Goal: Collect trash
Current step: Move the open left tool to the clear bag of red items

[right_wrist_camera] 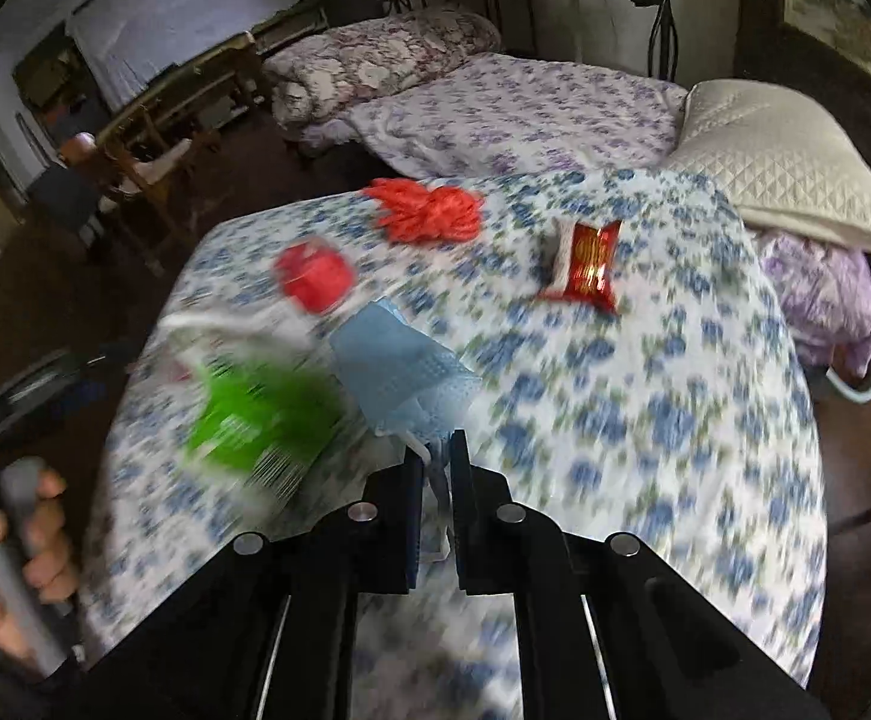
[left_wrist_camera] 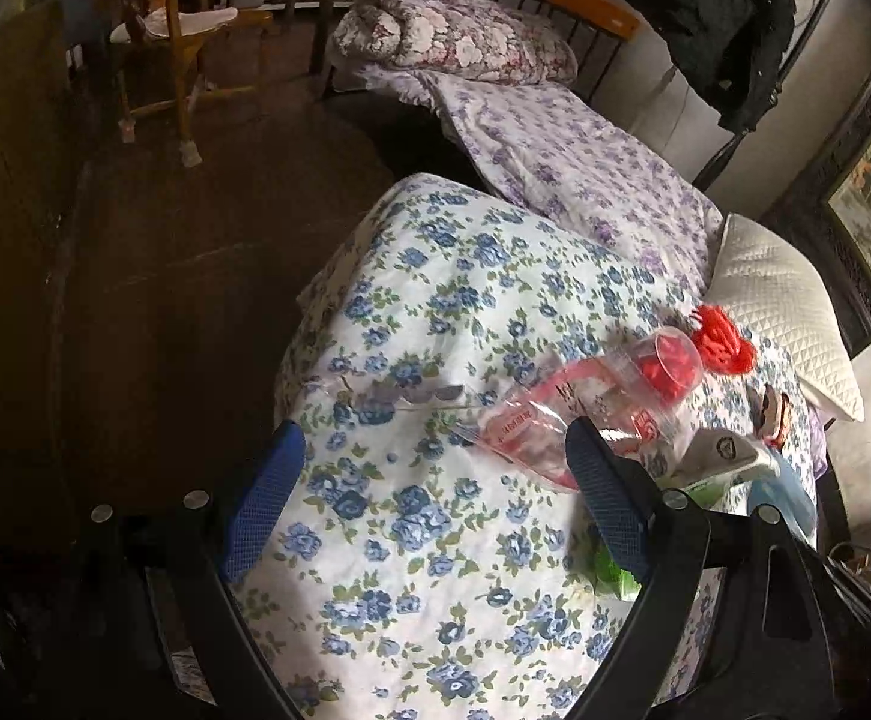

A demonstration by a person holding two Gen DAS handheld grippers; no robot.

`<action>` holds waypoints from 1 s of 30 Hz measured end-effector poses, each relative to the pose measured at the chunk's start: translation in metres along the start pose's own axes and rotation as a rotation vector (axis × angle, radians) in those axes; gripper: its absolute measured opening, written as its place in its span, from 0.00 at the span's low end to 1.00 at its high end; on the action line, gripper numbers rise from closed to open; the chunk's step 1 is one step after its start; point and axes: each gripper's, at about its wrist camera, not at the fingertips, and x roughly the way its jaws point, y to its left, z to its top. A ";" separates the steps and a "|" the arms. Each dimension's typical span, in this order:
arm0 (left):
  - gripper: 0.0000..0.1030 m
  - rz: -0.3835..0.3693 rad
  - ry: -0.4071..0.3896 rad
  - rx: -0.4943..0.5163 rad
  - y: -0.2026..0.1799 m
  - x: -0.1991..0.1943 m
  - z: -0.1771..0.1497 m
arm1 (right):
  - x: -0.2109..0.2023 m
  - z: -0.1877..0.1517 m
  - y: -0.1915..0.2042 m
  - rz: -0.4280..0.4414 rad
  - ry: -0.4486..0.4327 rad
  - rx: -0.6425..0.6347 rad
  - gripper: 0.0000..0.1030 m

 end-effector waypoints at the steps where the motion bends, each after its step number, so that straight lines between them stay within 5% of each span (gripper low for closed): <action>1: 0.83 0.001 0.000 0.010 -0.003 0.000 -0.001 | -0.007 -0.007 -0.001 0.013 -0.002 0.011 0.12; 8: 0.83 0.062 0.012 0.076 -0.016 0.015 -0.011 | -0.016 -0.044 0.001 0.043 0.022 0.048 0.15; 10: 0.83 0.081 0.022 0.082 -0.016 0.022 -0.013 | -0.015 -0.051 0.000 0.063 0.038 0.067 0.29; 12: 0.83 0.102 0.055 0.098 -0.016 0.028 -0.015 | -0.015 -0.054 0.003 0.074 0.032 0.071 0.59; 15: 0.83 0.152 0.128 0.188 -0.025 0.029 -0.024 | -0.020 -0.057 0.007 0.080 0.000 0.045 0.64; 19: 0.83 0.012 0.177 0.198 -0.030 0.005 -0.031 | -0.024 -0.057 0.004 0.094 -0.011 0.045 0.65; 23: 0.84 -0.033 0.051 0.210 -0.032 -0.029 -0.021 | -0.026 -0.054 -0.003 0.111 -0.019 0.057 0.65; 26: 0.89 0.076 -0.099 0.281 -0.035 -0.039 -0.008 | -0.025 -0.052 -0.009 0.121 -0.017 0.067 0.65; 30: 0.89 0.108 -0.080 0.469 -0.040 -0.018 0.004 | -0.025 -0.050 -0.018 0.149 -0.013 0.080 0.65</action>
